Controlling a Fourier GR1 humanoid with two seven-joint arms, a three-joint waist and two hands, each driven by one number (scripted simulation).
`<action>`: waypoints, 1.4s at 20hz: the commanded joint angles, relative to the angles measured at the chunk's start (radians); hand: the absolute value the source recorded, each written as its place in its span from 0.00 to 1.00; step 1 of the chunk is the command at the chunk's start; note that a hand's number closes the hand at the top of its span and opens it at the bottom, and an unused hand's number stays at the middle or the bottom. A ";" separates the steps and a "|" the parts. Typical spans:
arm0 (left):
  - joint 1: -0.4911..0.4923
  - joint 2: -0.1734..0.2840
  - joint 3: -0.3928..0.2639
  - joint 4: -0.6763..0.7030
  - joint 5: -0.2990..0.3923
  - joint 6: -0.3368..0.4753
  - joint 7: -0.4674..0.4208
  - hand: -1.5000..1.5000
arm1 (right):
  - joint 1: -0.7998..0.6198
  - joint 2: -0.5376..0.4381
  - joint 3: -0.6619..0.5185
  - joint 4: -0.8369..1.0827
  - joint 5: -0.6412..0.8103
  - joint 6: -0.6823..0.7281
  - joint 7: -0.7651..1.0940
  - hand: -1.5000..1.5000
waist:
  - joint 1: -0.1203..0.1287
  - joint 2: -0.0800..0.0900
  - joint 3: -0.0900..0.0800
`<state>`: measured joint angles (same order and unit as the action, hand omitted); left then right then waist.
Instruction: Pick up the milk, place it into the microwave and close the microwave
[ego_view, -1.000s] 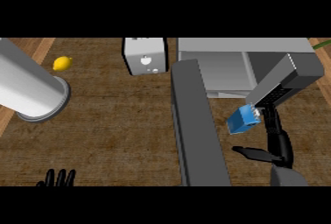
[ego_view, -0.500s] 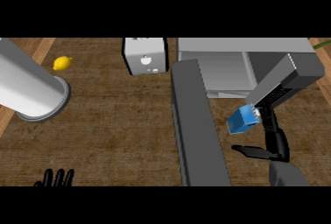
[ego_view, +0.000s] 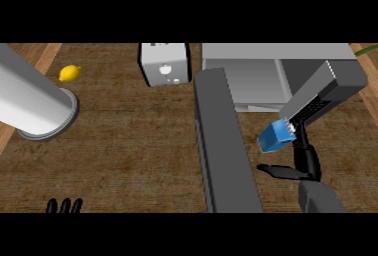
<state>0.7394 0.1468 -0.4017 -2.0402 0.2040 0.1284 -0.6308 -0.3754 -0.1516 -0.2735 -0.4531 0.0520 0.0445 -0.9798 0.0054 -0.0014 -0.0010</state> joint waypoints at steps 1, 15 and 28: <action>-0.025 0.007 0.017 0.052 0.015 -0.009 -0.026 0.00 | -0.063 -0.012 -0.020 0.105 -0.013 0.010 -0.023 0.00 | 0.010 0.004 0.002; -0.001 0.035 -0.003 0.003 0.038 -0.017 -0.028 0.00 | -0.169 -0.029 -0.051 0.125 0.012 -0.261 -0.024 1.00 | 0.016 0.005 0.002; 0.022 0.052 -0.024 0.026 0.031 -0.032 -0.058 0.00 | -0.166 0.031 -0.061 0.159 -0.009 -0.149 -0.185 1.00 | 0.036 0.013 0.005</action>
<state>0.7611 0.1907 -0.4246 -2.0178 0.2324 0.1043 -0.6864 -0.4570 -0.1453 -0.3594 -0.3127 0.0162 -0.1081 -1.1084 0.0094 0.0072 0.0031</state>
